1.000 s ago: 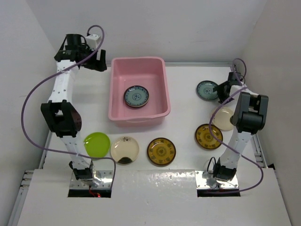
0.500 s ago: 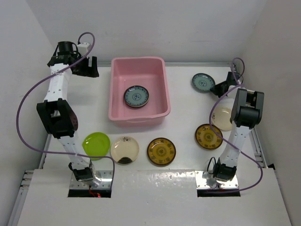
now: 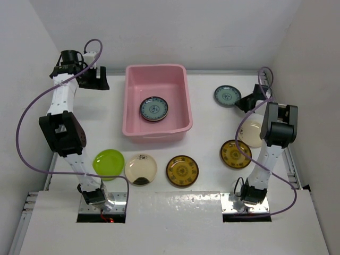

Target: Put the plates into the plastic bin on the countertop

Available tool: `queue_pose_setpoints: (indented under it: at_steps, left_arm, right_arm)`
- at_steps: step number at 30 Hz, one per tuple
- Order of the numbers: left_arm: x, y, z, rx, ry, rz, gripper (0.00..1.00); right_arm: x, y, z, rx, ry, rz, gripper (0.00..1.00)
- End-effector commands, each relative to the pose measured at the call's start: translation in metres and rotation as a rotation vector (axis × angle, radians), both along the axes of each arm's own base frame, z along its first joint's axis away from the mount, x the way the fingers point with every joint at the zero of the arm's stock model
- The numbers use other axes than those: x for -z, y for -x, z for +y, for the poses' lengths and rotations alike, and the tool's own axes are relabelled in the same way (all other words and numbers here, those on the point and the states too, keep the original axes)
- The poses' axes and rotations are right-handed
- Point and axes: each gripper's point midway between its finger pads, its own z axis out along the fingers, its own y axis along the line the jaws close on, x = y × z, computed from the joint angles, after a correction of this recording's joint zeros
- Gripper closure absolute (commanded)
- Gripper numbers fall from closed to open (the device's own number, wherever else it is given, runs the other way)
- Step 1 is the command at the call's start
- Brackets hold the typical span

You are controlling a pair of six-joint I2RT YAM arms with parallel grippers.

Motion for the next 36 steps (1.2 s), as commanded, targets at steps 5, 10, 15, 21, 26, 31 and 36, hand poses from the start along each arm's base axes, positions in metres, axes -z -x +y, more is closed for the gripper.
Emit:
queue_pose_setpoints:
  at_steps: [5,10,15,21,26,31,36]
  left_arm:
    - [-0.024,-0.001,-0.001,0.009,0.013,-0.066,0.12]
    - [-0.017,0.002,0.003,0.006,0.011,-0.050,0.12]
    - [0.002,0.012,0.017,-0.031,0.014,-0.006,0.12]
    - [0.015,0.024,0.029,-0.064,-0.013,0.017,0.14]
    - [0.022,0.032,0.035,-0.075,-0.015,0.028,0.14]
    - [0.029,0.045,0.035,-0.046,-0.031,0.035,0.14]
    - [0.043,0.074,0.028,0.069,-0.068,0.068,0.14]
  right_arm:
    - [-0.142,-0.027,0.020,-0.033,0.071,-0.343,1.00]
    - [-0.220,-0.040,0.055,-0.129,0.120,-0.491,1.00]
    - [-0.244,-0.034,0.167,-0.390,0.120,-0.510,1.00]
    - [-0.241,-0.014,0.314,-0.809,0.186,-0.452,1.00]
    - [-0.202,0.000,0.370,-0.935,0.237,-0.354,1.00]
    - [-0.152,0.009,0.392,-1.014,0.251,-0.244,1.00]
    - [-0.118,0.021,0.408,-1.070,0.271,-0.163,1.00]
